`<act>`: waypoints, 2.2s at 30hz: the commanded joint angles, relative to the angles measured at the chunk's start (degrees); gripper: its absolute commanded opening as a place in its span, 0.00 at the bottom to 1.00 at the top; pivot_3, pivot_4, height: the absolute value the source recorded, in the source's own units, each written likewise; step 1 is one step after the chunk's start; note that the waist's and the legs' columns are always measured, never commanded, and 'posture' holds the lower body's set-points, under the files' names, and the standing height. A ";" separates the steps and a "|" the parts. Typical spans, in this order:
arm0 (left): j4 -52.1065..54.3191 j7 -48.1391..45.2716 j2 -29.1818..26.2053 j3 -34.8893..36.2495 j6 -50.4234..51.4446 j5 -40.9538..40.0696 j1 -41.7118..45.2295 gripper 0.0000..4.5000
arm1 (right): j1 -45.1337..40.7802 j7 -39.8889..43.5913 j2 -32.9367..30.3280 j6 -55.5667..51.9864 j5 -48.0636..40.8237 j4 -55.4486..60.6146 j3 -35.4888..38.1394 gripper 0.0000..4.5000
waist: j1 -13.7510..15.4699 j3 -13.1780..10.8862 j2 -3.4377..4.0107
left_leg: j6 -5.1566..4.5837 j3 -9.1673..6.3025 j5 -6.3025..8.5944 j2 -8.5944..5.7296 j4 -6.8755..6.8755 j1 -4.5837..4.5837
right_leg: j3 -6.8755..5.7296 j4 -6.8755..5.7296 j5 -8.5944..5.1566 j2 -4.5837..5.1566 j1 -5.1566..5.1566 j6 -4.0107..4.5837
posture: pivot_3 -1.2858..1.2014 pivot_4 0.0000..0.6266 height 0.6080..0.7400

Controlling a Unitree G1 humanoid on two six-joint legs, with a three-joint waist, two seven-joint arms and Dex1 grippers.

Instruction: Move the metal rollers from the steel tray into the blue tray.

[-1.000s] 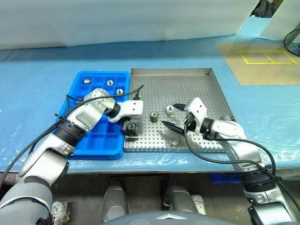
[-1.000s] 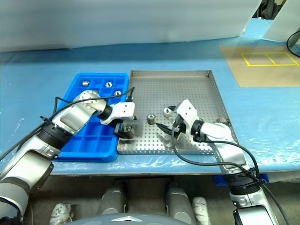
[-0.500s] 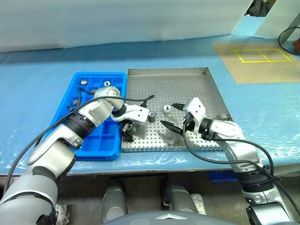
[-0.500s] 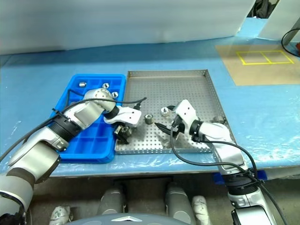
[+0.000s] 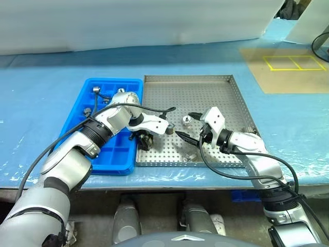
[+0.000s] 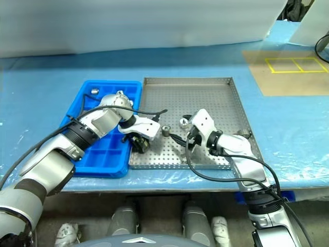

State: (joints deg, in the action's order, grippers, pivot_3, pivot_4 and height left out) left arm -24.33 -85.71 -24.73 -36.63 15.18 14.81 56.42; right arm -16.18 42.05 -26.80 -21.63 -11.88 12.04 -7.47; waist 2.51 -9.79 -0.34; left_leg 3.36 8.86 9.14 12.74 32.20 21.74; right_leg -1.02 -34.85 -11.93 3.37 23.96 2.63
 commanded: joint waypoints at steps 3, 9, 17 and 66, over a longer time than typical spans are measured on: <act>8.48 11.15 2.79 11.24 9.90 -5.20 -2.77 0.37 | -0.35 -0.02 0.43 1.35 -0.04 0.35 0.01 1.00 | -0.13 0.00 0.00 | -0.01 0.00 0.01 0.02 -0.01 0.01 | -0.02 0.01 0.00 -0.02 0.01 0.00 | 0.44 0.24 1.00; 20.10 30.56 7.92 26.41 21.77 -9.74 -8.63 0.37 | -2.26 1.32 1.20 2.47 0.07 -2.35 -0.63 1.00 | -0.32 -0.01 0.02 | -0.02 -0.02 0.01 0.04 -0.03 0.02 | -0.06 0.06 0.00 -0.04 0.02 0.00 | 0.46 0.24 1.00; 42.84 51.86 12.05 43.34 32.46 -12.96 -23.12 0.37 | -6.28 4.47 2.76 5.15 0.15 -7.78 -2.46 1.00 | 0.04 -0.03 0.04 | -0.10 -0.10 0.06 0.08 -0.05 0.18 | -0.22 0.13 -0.01 -0.02 0.09 0.02 | 0.52 0.24 1.00; 41.52 63.22 14.26 40.37 26.69 -31.69 -30.54 0.91 | -6.46 11.13 -0.65 -5.67 -6.23 -3.13 1.60 1.00 | 3.26 -0.11 -0.09 | -0.27 -0.16 0.17 0.06 -0.10 0.39 | -0.25 0.22 -0.03 -0.01 0.30 -0.06 | 0.50 0.24 1.00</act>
State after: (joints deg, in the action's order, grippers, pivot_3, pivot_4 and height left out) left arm 18.52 -18.61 -9.18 6.81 42.97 -16.40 24.39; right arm -23.26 53.80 -26.70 -25.92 -16.35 4.71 -7.49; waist 5.77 -9.89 -0.43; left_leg 3.10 8.71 9.30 12.81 32.09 22.11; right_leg -1.26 -34.64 -11.97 3.35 24.26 2.56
